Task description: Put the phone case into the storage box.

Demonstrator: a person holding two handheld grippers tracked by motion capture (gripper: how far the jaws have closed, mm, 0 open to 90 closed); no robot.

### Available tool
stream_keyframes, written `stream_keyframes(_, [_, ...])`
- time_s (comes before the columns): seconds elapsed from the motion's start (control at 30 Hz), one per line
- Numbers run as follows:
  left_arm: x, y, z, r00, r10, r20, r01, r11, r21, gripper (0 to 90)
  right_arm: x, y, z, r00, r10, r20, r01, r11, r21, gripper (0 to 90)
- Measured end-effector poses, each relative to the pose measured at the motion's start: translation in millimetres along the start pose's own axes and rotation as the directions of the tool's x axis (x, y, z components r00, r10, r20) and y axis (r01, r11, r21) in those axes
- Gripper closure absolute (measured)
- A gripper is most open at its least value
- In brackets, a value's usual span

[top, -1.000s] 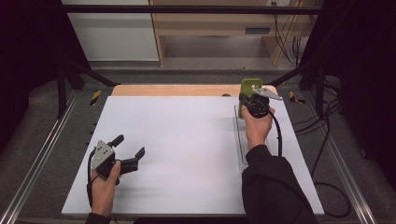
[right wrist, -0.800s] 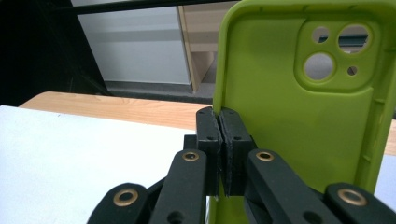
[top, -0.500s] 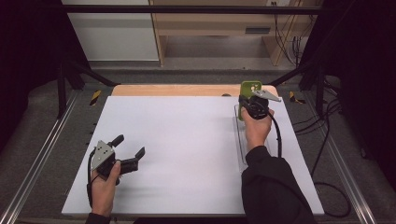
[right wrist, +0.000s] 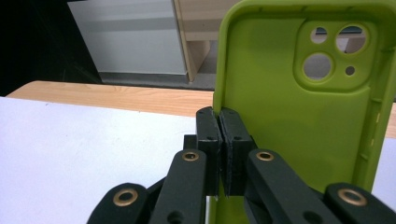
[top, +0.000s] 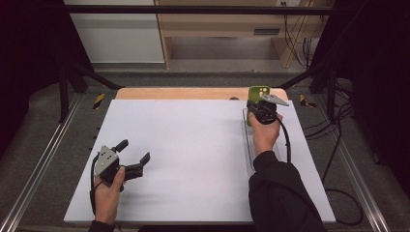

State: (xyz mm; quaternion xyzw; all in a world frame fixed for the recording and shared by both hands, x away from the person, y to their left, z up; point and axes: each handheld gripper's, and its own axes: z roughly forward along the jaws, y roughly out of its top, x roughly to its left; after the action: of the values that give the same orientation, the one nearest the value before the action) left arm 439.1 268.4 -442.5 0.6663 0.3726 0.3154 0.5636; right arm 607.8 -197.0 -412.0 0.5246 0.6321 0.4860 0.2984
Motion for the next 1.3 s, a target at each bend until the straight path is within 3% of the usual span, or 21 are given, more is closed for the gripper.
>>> stream_keyframes(1.3, [0.8, 0.7, -0.9, 1.0, -0.005, -0.002, 0.005, 1.0, -0.007, 4.7, -7.3, -17.0, 14.6, 0.9996, 0.023, 0.014, -0.024, 0.997, 0.076, 87.6])
